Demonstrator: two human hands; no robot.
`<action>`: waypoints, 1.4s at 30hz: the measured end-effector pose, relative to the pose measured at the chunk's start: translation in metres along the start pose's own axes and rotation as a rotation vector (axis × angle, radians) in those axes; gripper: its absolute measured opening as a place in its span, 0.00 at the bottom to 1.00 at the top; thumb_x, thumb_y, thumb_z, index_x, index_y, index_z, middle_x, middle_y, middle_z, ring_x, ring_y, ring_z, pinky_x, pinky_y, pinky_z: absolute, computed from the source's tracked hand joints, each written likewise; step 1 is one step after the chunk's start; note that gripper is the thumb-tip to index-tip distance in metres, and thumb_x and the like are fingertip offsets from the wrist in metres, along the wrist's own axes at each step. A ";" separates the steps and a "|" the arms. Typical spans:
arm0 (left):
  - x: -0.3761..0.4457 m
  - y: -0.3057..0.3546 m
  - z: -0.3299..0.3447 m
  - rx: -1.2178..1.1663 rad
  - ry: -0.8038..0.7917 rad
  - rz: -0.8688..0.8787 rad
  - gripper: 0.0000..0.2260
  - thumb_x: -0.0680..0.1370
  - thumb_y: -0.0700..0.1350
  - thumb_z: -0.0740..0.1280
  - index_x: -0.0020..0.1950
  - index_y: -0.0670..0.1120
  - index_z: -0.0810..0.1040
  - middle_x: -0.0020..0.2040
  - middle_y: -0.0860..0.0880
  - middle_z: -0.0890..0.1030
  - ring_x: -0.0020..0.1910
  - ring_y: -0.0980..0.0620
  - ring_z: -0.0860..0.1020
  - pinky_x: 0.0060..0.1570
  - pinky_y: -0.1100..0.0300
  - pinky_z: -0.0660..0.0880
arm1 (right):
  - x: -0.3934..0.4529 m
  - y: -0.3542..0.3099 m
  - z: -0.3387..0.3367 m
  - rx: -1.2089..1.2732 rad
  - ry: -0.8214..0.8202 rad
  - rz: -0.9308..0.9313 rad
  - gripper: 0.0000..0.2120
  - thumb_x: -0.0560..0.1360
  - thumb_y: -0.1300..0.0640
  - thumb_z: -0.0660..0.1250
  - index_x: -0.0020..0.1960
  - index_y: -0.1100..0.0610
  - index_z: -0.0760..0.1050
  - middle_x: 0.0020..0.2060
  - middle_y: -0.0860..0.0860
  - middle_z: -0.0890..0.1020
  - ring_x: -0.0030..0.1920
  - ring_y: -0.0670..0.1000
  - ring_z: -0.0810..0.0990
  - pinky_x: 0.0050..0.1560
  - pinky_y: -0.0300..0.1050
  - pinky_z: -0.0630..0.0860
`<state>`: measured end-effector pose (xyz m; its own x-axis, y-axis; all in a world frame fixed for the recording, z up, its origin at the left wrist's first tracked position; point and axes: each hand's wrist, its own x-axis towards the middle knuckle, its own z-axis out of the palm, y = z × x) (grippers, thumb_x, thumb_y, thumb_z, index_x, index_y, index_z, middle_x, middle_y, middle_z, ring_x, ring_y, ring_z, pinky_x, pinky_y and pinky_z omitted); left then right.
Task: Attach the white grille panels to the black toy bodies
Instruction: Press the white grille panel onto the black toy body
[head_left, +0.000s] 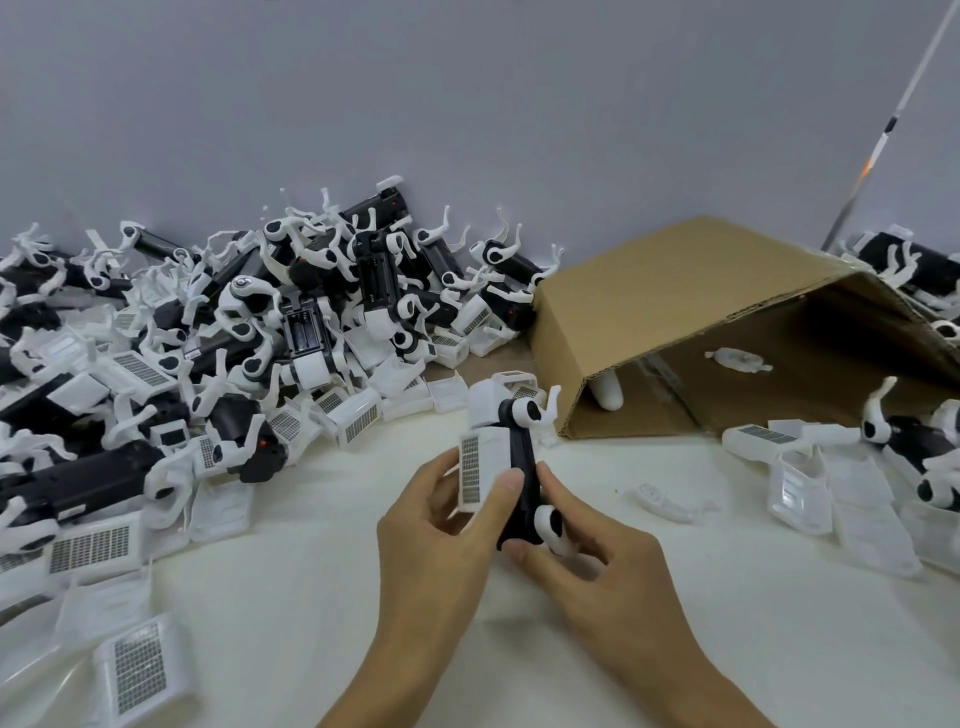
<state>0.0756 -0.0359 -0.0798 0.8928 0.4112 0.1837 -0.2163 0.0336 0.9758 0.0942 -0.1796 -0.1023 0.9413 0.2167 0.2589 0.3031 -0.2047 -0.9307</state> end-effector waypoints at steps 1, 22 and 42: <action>-0.001 -0.001 0.001 0.008 -0.013 -0.011 0.14 0.72 0.45 0.78 0.56 0.51 0.83 0.47 0.53 0.88 0.48 0.54 0.86 0.46 0.64 0.81 | -0.001 0.000 0.000 -0.008 -0.006 -0.011 0.31 0.68 0.49 0.78 0.69 0.40 0.73 0.52 0.28 0.83 0.55 0.31 0.79 0.54 0.25 0.72; -0.017 -0.004 0.002 0.678 -0.330 0.281 0.26 0.71 0.68 0.59 0.65 0.68 0.53 0.60 0.74 0.64 0.60 0.65 0.64 0.51 0.70 0.70 | 0.005 -0.022 -0.006 0.324 -0.073 0.097 0.11 0.72 0.45 0.71 0.50 0.48 0.86 0.46 0.50 0.88 0.47 0.49 0.87 0.45 0.37 0.81; -0.003 0.008 -0.005 0.096 -0.436 0.047 0.10 0.78 0.53 0.65 0.48 0.52 0.86 0.40 0.53 0.83 0.39 0.58 0.80 0.40 0.69 0.73 | 0.004 -0.028 -0.008 0.258 0.058 0.095 0.09 0.74 0.42 0.68 0.47 0.43 0.85 0.43 0.48 0.88 0.47 0.47 0.86 0.47 0.38 0.81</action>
<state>0.0693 -0.0324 -0.0729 0.9705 -0.0126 0.2409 -0.2412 -0.0688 0.9680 0.0903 -0.1807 -0.0730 0.9727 0.1522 0.1751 0.1725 0.0299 -0.9845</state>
